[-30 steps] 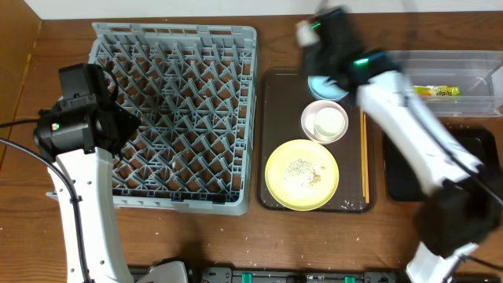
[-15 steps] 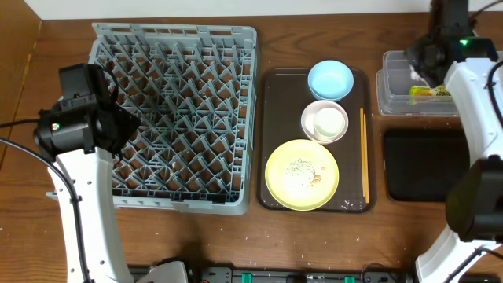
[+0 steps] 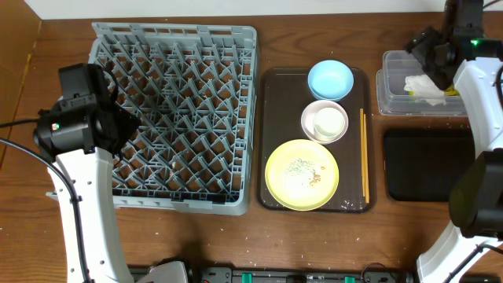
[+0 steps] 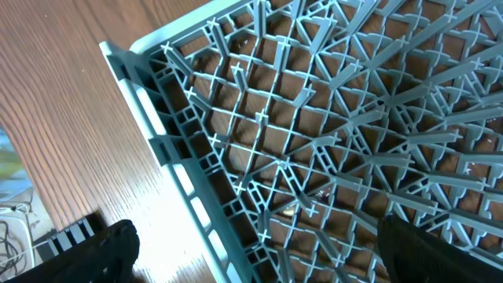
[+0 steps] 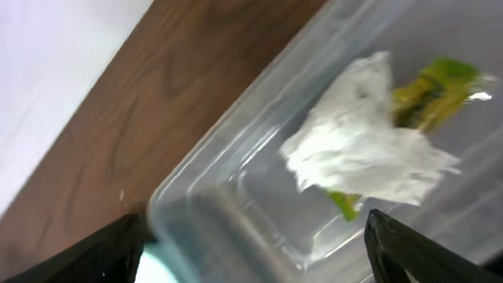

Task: Sort waste into correct bins and load items into the dishwasher
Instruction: 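Carry the tissue to the clear plastic bin and release it, then reach the right gripper into the pink bowl and grasp the white cup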

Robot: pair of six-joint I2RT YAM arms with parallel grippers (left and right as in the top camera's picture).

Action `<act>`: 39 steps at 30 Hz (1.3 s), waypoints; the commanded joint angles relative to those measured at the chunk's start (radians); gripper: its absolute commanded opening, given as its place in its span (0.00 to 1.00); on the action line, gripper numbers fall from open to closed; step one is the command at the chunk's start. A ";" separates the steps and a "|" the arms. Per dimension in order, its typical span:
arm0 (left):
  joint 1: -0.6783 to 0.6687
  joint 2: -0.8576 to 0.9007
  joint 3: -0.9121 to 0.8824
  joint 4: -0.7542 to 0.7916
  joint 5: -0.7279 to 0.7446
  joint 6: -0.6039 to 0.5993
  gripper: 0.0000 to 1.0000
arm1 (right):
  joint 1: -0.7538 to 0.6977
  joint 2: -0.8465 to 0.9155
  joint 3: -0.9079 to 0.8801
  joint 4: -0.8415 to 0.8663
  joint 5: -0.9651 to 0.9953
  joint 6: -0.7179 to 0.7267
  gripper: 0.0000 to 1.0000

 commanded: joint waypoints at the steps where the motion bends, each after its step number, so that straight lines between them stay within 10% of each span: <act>1: 0.005 -0.002 0.017 -0.003 -0.003 -0.013 0.98 | 0.004 -0.066 -0.005 0.015 -0.367 -0.272 0.87; 5: 0.005 -0.002 0.017 -0.003 -0.003 -0.013 0.98 | 0.050 -0.069 -0.005 0.000 -0.719 -0.509 0.94; 10: 0.005 -0.002 0.017 -0.003 -0.003 -0.013 0.98 | 0.172 -0.067 -0.005 -0.167 -0.658 -0.644 0.96; 15: 0.005 -0.002 0.017 -0.003 -0.003 -0.013 0.98 | 0.356 -0.059 -0.007 -0.306 -0.373 -0.634 0.71; 23: 0.005 -0.002 0.017 -0.003 -0.003 -0.013 0.98 | 0.570 -0.026 -0.012 -0.309 0.107 -0.387 0.61; 39: 0.005 -0.002 0.017 -0.003 -0.003 -0.013 0.98 | 0.591 0.059 -0.013 -0.342 0.008 -0.346 0.46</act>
